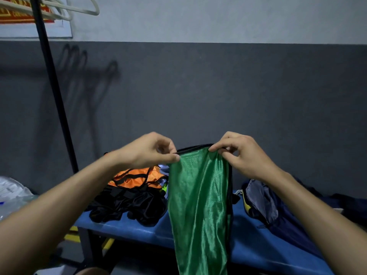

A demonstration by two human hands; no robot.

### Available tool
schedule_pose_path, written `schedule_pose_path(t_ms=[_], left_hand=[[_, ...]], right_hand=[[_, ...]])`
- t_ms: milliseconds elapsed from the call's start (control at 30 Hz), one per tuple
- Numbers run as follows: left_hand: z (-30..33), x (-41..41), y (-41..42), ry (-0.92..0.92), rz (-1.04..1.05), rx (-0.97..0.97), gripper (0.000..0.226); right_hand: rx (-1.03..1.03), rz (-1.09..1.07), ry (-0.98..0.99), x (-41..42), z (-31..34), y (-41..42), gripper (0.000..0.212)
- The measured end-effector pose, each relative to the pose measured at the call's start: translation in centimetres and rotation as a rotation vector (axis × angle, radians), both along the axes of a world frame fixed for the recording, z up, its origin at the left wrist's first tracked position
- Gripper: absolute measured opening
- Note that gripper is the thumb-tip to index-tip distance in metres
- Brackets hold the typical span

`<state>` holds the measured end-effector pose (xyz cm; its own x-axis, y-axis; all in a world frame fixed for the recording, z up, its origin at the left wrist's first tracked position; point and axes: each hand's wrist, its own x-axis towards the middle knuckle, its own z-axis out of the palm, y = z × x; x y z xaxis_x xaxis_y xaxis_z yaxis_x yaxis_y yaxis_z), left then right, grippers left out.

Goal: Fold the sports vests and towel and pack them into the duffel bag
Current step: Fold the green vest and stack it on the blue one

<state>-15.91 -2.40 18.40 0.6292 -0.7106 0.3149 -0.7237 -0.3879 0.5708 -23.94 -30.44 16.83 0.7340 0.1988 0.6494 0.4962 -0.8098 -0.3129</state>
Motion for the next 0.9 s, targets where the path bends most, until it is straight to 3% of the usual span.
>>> schedule_pose_path(t_ms=[133, 200, 267, 400, 433, 500, 567, 700, 833, 900], left_hand=[[4.5, -1.5, -0.1, 0.018, -0.104, 0.011, 0.016], [6.3, -2.5, -0.5, 0.001, -0.169, 0.114, 0.016], [7.9, -2.9, -0.5, -0.173, -0.132, 0.28, 0.015], [10.4, -3.0, -1.1, -0.704, 0.096, 0.595, 0.019], [10.8, -3.3, -1.4, -0.758, 0.1, 0.639, 0.021], [11.9, -3.9, -1.6, -0.619, 0.043, 0.617, 0.024], [12.7, -4.1, -1.4, -0.495, 0.018, 0.605, 0.027], [12.9, -3.4, -1.7, -0.685, 0.015, 0.603, 0.016], [13.1, -3.7, -1.6, -0.429, -0.14, 0.489, 0.025], [13.1, -3.6, -1.5, -0.455, -0.109, 0.482, 0.021]], right_hand=[[0.239, 0.097, 0.128, -0.4, -0.6, -0.1, 0.026], [0.417, 0.164, 0.241, -0.5, -0.8, -0.2, 0.026], [0.625, 0.213, 0.328, -0.4, -0.9, -0.4, 0.026], [1.025, 0.418, 0.457, -0.8, -0.4, -0.5, 0.014], [1.075, 0.471, 0.471, -0.7, -0.2, -0.6, 0.015], [1.148, 0.549, 0.468, -0.7, 0.5, -0.7, 0.02], [1.124, 0.496, 0.43, -0.6, 1.3, -1.0, 0.022], [0.897, 0.268, 0.295, -0.6, 3.4, -1.9, 0.02], [0.694, 0.133, 0.232, -1.3, 5.6, -2.6, 0.017], [0.613, 0.087, 0.209, -1.7, 6.3, -3.0, 0.016]])
